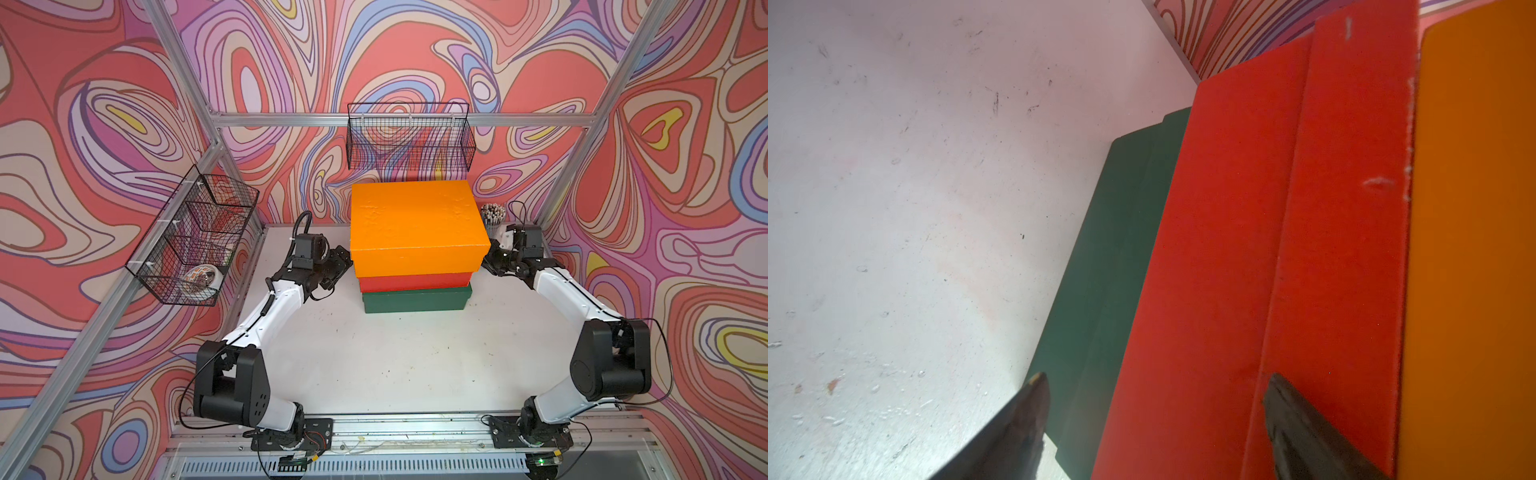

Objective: Stack the shoeboxes
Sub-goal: Adjust the shoeboxes in the shoebox, then adjust the shoebox.

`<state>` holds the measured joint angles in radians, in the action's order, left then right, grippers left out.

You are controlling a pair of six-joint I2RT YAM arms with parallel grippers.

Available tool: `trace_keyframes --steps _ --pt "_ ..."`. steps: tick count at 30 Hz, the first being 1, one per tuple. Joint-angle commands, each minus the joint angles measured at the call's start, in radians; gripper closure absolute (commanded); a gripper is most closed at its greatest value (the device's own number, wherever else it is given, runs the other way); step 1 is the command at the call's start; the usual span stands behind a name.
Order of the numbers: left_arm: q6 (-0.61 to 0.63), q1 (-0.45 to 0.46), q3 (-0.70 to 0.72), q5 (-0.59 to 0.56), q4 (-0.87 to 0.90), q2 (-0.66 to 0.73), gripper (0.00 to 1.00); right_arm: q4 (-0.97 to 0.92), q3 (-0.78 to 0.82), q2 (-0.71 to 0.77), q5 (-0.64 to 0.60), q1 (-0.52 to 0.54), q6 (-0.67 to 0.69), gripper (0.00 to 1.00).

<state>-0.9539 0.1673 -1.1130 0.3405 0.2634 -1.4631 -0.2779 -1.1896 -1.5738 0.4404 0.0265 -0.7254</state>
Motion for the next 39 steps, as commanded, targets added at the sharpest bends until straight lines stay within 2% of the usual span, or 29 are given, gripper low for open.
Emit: trace_keyframes --steps 1,9,15,19,23,32,39 --pt "0.030 -0.015 -0.033 0.030 0.039 0.028 0.19 -0.054 -0.035 0.057 -0.024 -0.030 0.028 0.42" --pt "0.058 -0.056 -0.039 0.015 0.114 0.109 0.18 -0.126 -0.029 0.166 -0.027 -0.099 0.053 0.42" --pt "0.081 -0.085 0.042 -0.020 0.179 0.326 0.15 -0.164 0.085 0.388 -0.048 -0.099 0.077 0.37" --pt "0.095 -0.085 0.134 0.045 0.195 0.472 0.09 -0.174 0.182 0.550 -0.024 -0.097 0.080 0.32" --pt "0.106 -0.079 0.188 0.151 0.187 0.527 0.08 -0.172 0.244 0.644 0.030 -0.097 0.071 0.32" --pt "0.092 0.006 0.181 0.223 0.088 0.490 0.08 -0.104 0.285 0.654 0.121 -0.070 0.040 0.30" --pt "0.090 0.023 0.149 0.210 0.068 0.441 0.09 -0.064 0.232 0.563 0.083 0.039 0.039 0.32"
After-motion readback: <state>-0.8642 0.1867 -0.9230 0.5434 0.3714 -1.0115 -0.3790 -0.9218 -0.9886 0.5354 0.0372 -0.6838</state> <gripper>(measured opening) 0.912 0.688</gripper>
